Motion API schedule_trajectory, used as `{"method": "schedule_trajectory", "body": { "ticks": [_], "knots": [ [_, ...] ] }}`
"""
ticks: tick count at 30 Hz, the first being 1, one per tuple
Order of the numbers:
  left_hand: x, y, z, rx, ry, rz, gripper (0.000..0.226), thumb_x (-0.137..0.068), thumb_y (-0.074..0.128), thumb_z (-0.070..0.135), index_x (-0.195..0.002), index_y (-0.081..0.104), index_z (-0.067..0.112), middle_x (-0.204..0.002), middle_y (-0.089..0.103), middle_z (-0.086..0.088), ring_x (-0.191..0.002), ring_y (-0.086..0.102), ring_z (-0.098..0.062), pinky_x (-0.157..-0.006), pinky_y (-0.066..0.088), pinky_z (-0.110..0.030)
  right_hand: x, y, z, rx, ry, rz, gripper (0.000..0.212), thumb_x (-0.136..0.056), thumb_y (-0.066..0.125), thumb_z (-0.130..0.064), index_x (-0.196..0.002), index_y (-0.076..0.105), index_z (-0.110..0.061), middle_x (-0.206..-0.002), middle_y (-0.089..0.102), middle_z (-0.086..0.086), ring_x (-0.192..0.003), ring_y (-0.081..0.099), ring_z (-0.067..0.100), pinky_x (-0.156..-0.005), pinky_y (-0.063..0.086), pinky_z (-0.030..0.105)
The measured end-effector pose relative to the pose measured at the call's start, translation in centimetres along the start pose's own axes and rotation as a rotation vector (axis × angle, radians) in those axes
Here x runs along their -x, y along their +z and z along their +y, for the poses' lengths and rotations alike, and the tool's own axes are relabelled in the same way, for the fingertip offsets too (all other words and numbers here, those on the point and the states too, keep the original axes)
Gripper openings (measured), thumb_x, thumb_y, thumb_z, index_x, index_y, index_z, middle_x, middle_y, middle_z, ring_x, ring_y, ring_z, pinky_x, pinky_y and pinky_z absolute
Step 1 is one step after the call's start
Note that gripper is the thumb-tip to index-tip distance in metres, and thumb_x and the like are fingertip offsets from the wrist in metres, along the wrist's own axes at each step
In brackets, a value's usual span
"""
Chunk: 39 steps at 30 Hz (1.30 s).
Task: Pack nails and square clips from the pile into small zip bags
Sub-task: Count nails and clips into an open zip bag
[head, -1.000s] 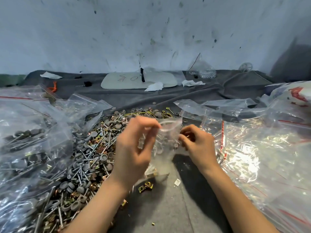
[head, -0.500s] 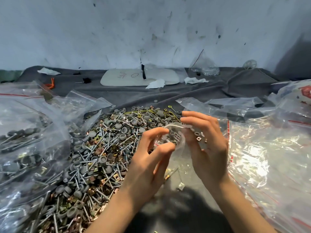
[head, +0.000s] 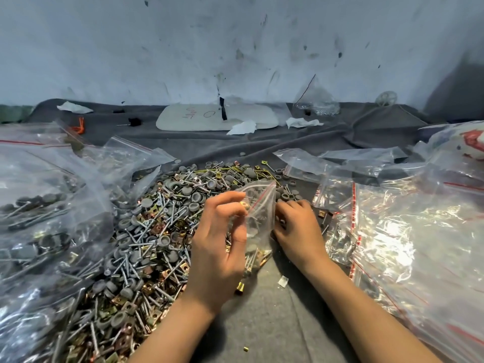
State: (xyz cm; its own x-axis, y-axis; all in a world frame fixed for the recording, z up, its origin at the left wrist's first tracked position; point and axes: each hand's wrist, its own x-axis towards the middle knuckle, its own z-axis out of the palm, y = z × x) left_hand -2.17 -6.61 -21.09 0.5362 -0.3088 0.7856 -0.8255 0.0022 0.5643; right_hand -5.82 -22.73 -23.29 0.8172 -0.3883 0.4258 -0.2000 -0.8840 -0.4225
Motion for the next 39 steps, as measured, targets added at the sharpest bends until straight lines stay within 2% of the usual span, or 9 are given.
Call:
{"method": "schedule_trajectory", "body": {
  "ticks": [5,8,10,14,19,24,30,36,39],
  "knots": [
    [0.0,0.1,0.0,-0.005,0.037,-0.122,0.017,-0.086,0.049,0.010,-0.101,0.053,0.016,-0.118,0.054,-0.007,-0.112,0.052,-0.005,-0.093,0.043,-0.014,0.3,-2.8,-1.7,-0.372,-0.045,0.448,0.020,-0.080,0.069,0.003,-0.098,0.065,-0.005,-0.092,0.062,0.000,-0.084,0.060,0.019,-0.075,0.047,0.021],
    [0.3,0.4,-0.2,-0.036,0.015,-0.269,0.019,-0.084,0.051,0.013,-0.101,0.054,0.020,-0.126,0.051,-0.005,-0.118,0.049,-0.005,-0.100,0.038,-0.013,0.5,-4.0,-2.8,-0.346,-0.201,0.698,0.010,-0.084,0.067,-0.006,-0.093,0.065,-0.001,-0.090,0.058,-0.005,-0.082,0.054,0.011,-0.077,0.044,0.015],
    [0.5,0.5,-0.4,-0.050,0.006,-0.315,0.020,-0.083,0.053,0.014,-0.102,0.054,0.021,-0.129,0.049,-0.002,-0.119,0.048,-0.005,-0.103,0.037,-0.013,0.9,-4.1,-3.4,-0.307,-0.324,0.714,0.009,-0.085,0.067,-0.009,-0.085,0.067,0.000,-0.085,0.061,-0.003,-0.082,0.052,0.011,-0.078,0.043,0.018],
    [0.3,0.5,-0.5,-0.011,0.025,-0.280,0.020,-0.085,0.053,0.011,-0.103,0.055,0.018,-0.127,0.050,-0.002,-0.118,0.051,-0.009,-0.100,0.042,-0.020,1.2,-3.5,-3.8,-0.220,-0.407,0.601,0.014,-0.085,0.067,-0.015,-0.080,0.070,-0.003,-0.085,0.067,0.006,-0.089,0.055,0.021,-0.082,0.044,0.029],
    [0.2,0.3,-0.3,-0.034,-0.003,-0.231,0.017,-0.084,0.049,0.014,-0.100,0.056,0.016,-0.128,0.050,-0.002,-0.120,0.048,-0.003,-0.101,0.037,-0.014,0.6,-4.1,-3.8,-0.287,-0.212,0.580,0.012,-0.088,0.062,-0.013,-0.087,0.069,-0.003,-0.089,0.065,0.005,-0.089,0.055,0.019,-0.081,0.043,0.025],
    [-0.1,0.0,-0.3,-0.089,-0.063,-0.083,0.013,-0.089,0.041,0.013,-0.094,0.053,0.013,-0.115,0.052,0.001,-0.109,0.049,0.002,-0.091,0.035,-0.007,-4.7,-6.5,-5.2,-0.357,0.036,0.014,0.009,-0.089,0.064,-0.016,-0.082,0.068,-0.020,-0.072,0.065,-0.009,-0.068,0.058,0.002,-0.062,0.040,0.012],
    [-0.4,-0.1,-0.8,-0.082,-0.183,0.069,0.014,-0.090,0.041,0.004,-0.090,0.050,0.015,-0.106,0.051,0.005,-0.100,0.051,-0.004,-0.084,0.038,-0.009,-10.4,-5.0,-5.1,-0.220,0.253,-0.326,0.012,-0.084,0.067,-0.011,-0.088,0.071,-0.021,-0.083,0.068,-0.002,-0.066,0.056,0.004,-0.057,0.042,0.021],
    [-0.4,-0.1,-1.3,-0.064,-0.159,0.068,0.014,-0.092,0.037,0.015,-0.094,0.050,0.011,-0.106,0.052,0.001,-0.101,0.052,-0.005,-0.084,0.040,-0.011,-10.7,-1.4,-4.7,-0.218,0.339,-0.377,0.012,-0.082,0.072,-0.010,-0.084,0.070,-0.022,-0.105,0.069,0.004,-0.083,0.061,0.012,-0.075,0.047,0.025],
    [-0.3,0.1,-1.4,-0.066,-0.157,0.046,0.014,-0.093,0.038,0.016,-0.096,0.051,0.013,-0.109,0.052,0.000,-0.100,0.053,-0.008,-0.082,0.043,-0.016,-10.7,-2.2,-4.5,-0.234,0.336,-0.333,0.018,-0.083,0.068,-0.005,-0.080,0.071,-0.022,-0.104,0.069,0.003,-0.088,0.062,0.017,-0.068,0.045,0.024]
  ]
}}
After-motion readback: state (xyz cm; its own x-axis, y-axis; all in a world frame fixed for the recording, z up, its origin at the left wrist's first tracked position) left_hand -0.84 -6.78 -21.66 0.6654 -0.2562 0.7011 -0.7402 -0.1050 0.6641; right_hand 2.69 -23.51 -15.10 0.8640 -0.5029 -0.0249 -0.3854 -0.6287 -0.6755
